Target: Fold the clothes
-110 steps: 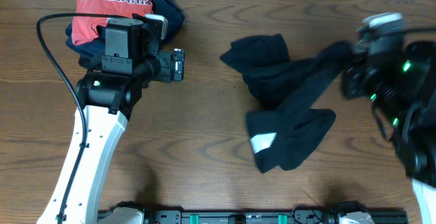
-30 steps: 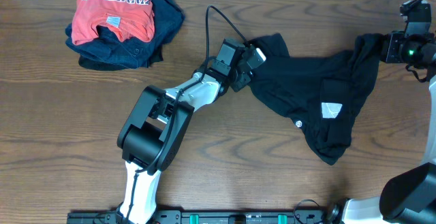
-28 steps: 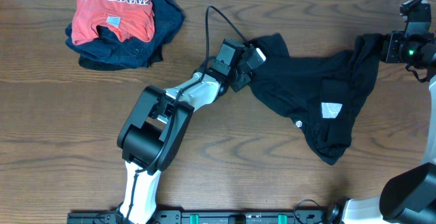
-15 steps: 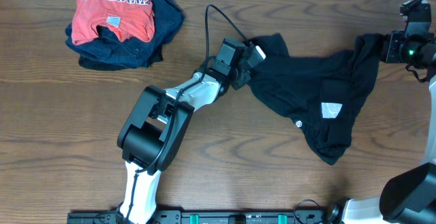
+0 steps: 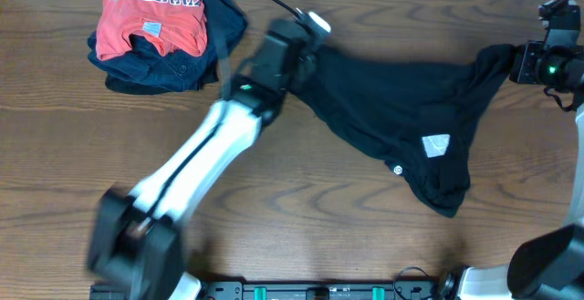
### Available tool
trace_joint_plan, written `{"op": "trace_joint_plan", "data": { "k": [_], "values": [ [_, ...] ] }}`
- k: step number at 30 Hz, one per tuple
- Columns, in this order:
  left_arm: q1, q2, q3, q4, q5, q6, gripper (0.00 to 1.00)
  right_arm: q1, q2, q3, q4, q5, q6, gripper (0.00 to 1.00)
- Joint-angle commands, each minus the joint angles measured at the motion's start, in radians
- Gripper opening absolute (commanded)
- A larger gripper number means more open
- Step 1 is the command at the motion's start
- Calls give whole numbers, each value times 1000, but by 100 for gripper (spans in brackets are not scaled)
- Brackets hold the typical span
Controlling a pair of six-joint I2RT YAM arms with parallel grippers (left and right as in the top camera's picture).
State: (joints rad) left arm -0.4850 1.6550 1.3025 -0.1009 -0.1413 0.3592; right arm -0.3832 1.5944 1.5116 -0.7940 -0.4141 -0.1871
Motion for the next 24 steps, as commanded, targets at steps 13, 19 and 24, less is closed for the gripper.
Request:
{"op": "trace_joint_plan", "data": {
  "k": [13,19,24],
  "values": [
    [41,-584,16,-194,-63,-39,6,-143,-447,105,-182,131,137,1],
    [40,-732,18,-224,-61,-94,6,-262,-579,220,-272,145,163,1],
    [22,-825,18,-227,-61,-104,6,-317,-623,330,-346,153,165,1]
  ]
}}
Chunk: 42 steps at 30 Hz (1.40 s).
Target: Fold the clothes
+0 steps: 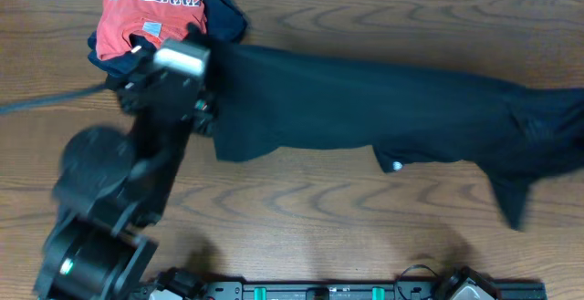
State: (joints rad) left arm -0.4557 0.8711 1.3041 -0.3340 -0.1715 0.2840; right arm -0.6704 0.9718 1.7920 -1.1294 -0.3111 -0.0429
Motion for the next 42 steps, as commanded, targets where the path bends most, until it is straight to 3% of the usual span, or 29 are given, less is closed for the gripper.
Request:
{"op": "trace_joint_plan", "data": {
  "k": [1,10,17,23,30,42],
  "values": [
    [-13,-48,17,5,-31,-29,6,-30,-2,68,-18,50,20,1],
    [-24,40,17,-5,-32,-37,6,-29,85,84,-18,47,3,1],
    [-18,262,17,11,-76,-66,6,-18,310,84,5,-85,-66,1],
    [42,482,17,117,-92,-158,6,59,566,84,75,-89,-87,1],
    [89,744,17,342,-91,-177,6,174,892,84,283,-61,-85,1],
    [115,1210,17,952,-92,-177,6,333,1313,84,723,-2,-16,1]
  ]
}}
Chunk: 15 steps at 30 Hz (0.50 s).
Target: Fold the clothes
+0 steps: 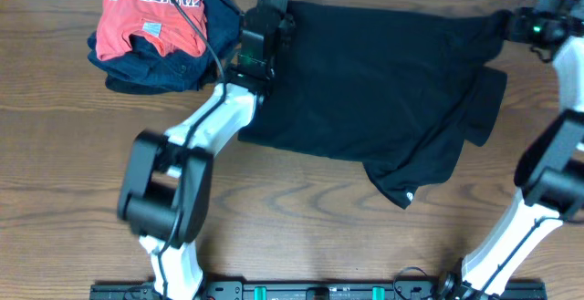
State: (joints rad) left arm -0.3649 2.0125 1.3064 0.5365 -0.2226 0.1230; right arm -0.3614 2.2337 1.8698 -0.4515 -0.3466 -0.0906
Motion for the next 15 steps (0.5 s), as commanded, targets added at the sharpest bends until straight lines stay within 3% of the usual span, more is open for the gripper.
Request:
{"op": "trace_joint_plan", "data": {
  "k": [1,6,8,9,10,11,12,14,15],
  "values": [
    [27,91,14,117,-41,-16,6,32,72,6,76,34,38,1],
    [44,158,14,213,-40,-16,6,54,125,6,199,40,84,4],
    [53,150,16,215,-40,-17,11,56,121,8,233,60,98,9],
    [57,145,18,215,-40,-17,23,55,114,12,249,60,98,19],
    [61,137,21,214,-40,-17,38,54,108,18,254,59,99,36],
    [63,128,24,214,-40,-16,59,52,98,27,253,60,106,46],
    [64,120,26,213,-40,-16,74,50,91,34,250,59,106,52],
    [68,93,27,211,-40,-16,96,45,57,54,225,59,117,68],
    [69,74,28,201,-40,-16,98,43,34,63,204,59,116,76]
  ]
}}
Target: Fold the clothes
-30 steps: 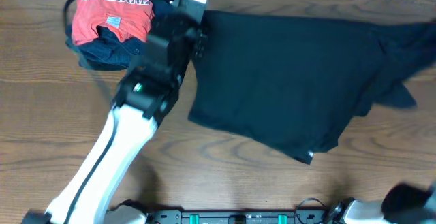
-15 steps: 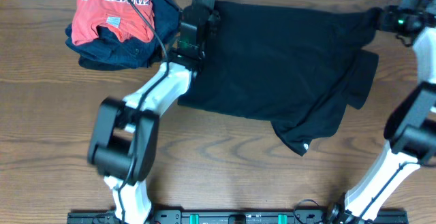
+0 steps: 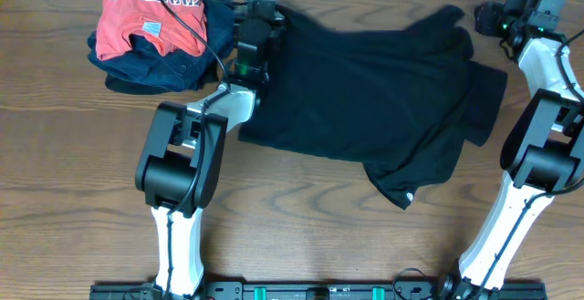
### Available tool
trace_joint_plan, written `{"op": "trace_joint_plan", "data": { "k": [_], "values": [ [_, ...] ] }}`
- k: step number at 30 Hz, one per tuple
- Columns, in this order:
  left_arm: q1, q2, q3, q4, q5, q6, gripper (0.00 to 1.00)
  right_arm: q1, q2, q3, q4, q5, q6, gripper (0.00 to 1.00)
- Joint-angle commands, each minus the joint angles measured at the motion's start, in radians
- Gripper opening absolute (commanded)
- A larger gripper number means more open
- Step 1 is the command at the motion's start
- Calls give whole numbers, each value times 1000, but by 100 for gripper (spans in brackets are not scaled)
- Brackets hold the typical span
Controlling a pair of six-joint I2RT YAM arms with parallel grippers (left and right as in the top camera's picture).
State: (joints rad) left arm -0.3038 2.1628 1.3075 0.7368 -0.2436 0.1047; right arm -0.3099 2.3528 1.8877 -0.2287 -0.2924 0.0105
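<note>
A black shirt (image 3: 365, 90) lies spread across the middle of the table, its lower right part bunched and folded over. My left gripper (image 3: 260, 4) sits at the shirt's far left corner, against the cloth edge; its jaws are hidden by its own body. My right gripper (image 3: 486, 13) is at the far right, a small gap away from the shirt's raised far right corner (image 3: 452, 15), and looks open with nothing in it.
A pile of folded clothes, a red printed shirt (image 3: 151, 8) on top of navy garments (image 3: 151, 63), lies at the far left next to my left gripper. The far table edge runs just behind both grippers.
My right gripper has let go of the shirt's far right corner and now stands slightly apart from it. The corner has dropped inward a little. The left gripper shifted slightly left and nearer.
First the shirt hung crumpled between both grippers, the left near the table's middle. Then it was stretched wide across the table, the left gripper by the pile. Later it lay spread flat with both grippers at its far corners. Now the right corner is free.
</note>
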Motion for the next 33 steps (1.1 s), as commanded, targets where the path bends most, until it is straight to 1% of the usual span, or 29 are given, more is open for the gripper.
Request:
{"op": "trace_joint_plan", "data": {
  "k": [1,3,6,9,13,19,22,23,27,30,33],
  "values": [
    [9,-95,27,-16,-19,2,98,-9,-108,51,-39,6,15,83],
    [9,-152,28,-77,-19,2,98,-11,-169,62,-93,9,14,99],
    [9,-258,29,-224,-17,2,98,-12,-274,63,-205,8,14,99],
    [9,-381,29,-423,20,2,98,-10,-392,63,-384,8,15,99],
    [9,-534,29,-643,43,2,98,-10,-521,63,-581,-17,15,99],
    [9,-721,29,-915,97,2,98,-9,-652,63,-864,-91,-12,99],
    [9,-803,28,-1078,106,1,98,-6,-696,63,-994,-112,-6,99],
    [9,-827,29,-1135,106,-1,98,-5,-708,63,-1031,-109,-7,99],
    [9,-892,28,-1352,106,-99,98,0,-768,61,-1178,-77,-2,99],
    [9,-890,27,-1476,106,-142,98,8,-815,60,-1254,-40,20,99],
    [9,-855,19,-1547,106,-158,98,26,-861,41,-1313,-7,45,99]
  ]
}}
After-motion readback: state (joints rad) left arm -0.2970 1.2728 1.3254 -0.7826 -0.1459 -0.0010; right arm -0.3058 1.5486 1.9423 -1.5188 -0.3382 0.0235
